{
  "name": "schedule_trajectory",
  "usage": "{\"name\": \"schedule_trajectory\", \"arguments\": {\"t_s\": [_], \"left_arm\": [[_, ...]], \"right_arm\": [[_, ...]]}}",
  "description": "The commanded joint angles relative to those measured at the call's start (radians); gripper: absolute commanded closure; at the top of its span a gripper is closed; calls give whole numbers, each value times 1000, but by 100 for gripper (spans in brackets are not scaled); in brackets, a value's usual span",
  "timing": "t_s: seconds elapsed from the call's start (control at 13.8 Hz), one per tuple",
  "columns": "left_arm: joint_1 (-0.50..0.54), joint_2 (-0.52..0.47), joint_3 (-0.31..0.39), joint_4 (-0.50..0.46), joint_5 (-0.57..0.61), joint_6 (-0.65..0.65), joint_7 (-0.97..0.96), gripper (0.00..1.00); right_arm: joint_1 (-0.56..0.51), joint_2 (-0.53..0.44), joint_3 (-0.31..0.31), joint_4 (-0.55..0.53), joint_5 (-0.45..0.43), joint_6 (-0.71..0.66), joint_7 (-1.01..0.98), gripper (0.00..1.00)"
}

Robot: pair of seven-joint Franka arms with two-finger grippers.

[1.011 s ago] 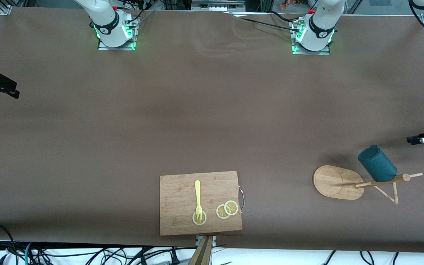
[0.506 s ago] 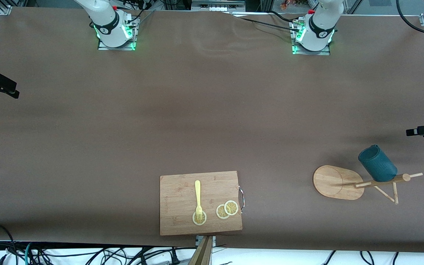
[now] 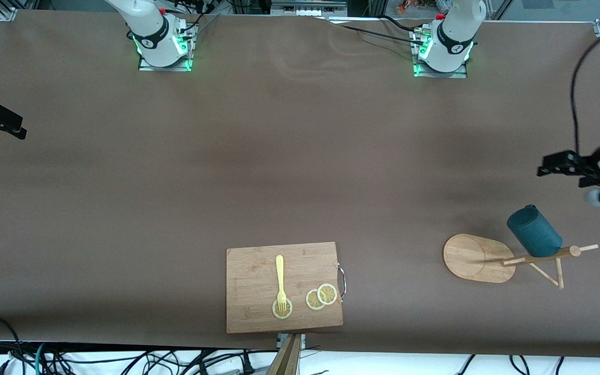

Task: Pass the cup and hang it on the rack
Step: 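Open the left gripper and withdraw it from the rack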

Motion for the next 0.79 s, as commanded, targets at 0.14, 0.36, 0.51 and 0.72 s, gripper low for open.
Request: {"name": "schedule_trajectory", "arguments": {"t_s": [0.14, 0.36, 0.51, 0.72], "left_arm": [[-115, -113, 17, -83, 26, -14, -24, 0], [-119, -210, 34, -208, 25, 53, -27, 0], [-122, -322, 34, -367, 28, 126, -28, 0], [-113, -326, 37, -385, 17, 170, -37, 0]], "right_arm": [[-16, 5, 8, 19, 1, -11, 8, 0], [-18, 5, 8, 19, 1, -11, 6, 0], [-18, 5, 9, 19, 0, -8, 5, 0], [-18, 5, 9, 19, 0, -7, 3, 0]]}}
